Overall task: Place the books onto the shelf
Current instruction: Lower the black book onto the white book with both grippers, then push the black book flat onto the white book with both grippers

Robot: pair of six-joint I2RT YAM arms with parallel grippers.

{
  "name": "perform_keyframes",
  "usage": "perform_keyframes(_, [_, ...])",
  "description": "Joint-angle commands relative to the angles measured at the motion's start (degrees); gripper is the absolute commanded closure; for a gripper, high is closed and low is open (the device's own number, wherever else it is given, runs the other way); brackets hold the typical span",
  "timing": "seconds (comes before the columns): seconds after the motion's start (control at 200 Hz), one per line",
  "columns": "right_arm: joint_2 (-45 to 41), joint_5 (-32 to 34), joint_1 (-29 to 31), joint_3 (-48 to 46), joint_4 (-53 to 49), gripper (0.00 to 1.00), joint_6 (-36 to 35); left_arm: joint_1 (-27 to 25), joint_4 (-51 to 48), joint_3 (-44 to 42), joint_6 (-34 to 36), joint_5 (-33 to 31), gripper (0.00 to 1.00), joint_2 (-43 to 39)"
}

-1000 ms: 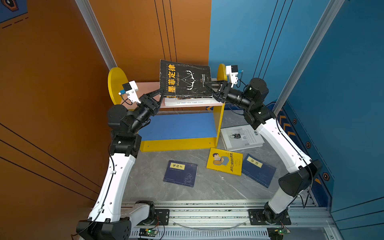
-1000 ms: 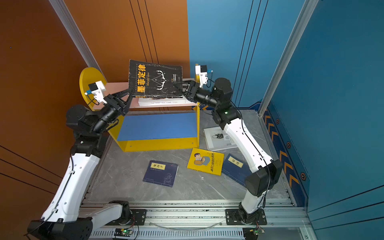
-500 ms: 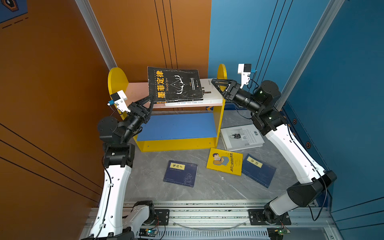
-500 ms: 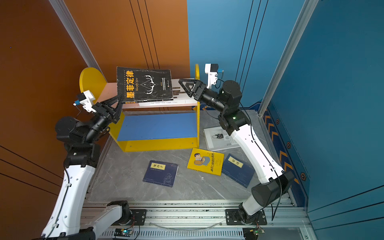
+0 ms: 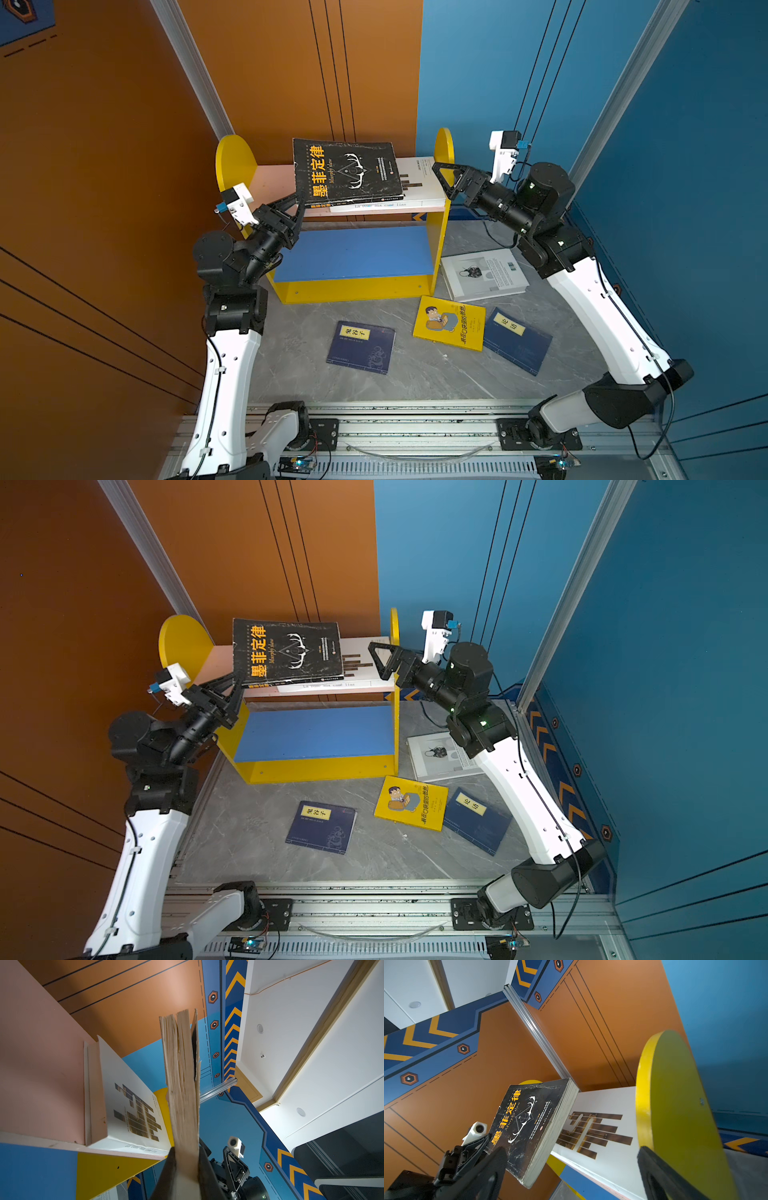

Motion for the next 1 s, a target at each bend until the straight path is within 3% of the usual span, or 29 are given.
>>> perform_keyframes(0.0, [-2.2, 10.0, 1.1, 1.4, -4.4, 0.00, -7.7, -2.8, 0.3, 5.3, 1.9, -3.3, 1.00, 1.3])
perform_keyframes(0.295, [0.3, 18.3, 3.4, 1.6, -2.9, 0.00, -11.6, -12.9, -8.8, 13.5, 11.0, -11.3, 1.00, 8.0])
perform_keyframes(0.456, [2.4, 23.2, 4.0, 3.1, -4.4, 0.00, -11.8, -15.1, -9.8, 15.1, 11.8, -15.0, 1.00, 10.5])
perform_keyframes(0.756, [7.0, 21.9, 4.0, 6.9, -8.9, 0.00, -11.9, -17.6, -7.5, 15.4, 10.8, -18.1, 1.00, 13.8])
perform_keyframes(0.996, [9.0, 21.2, 3.7, 8.4, -10.6, 0.00, -11.5, -18.3, -7.8, 16.9, 10.9, -16.1, 1.00, 15.9])
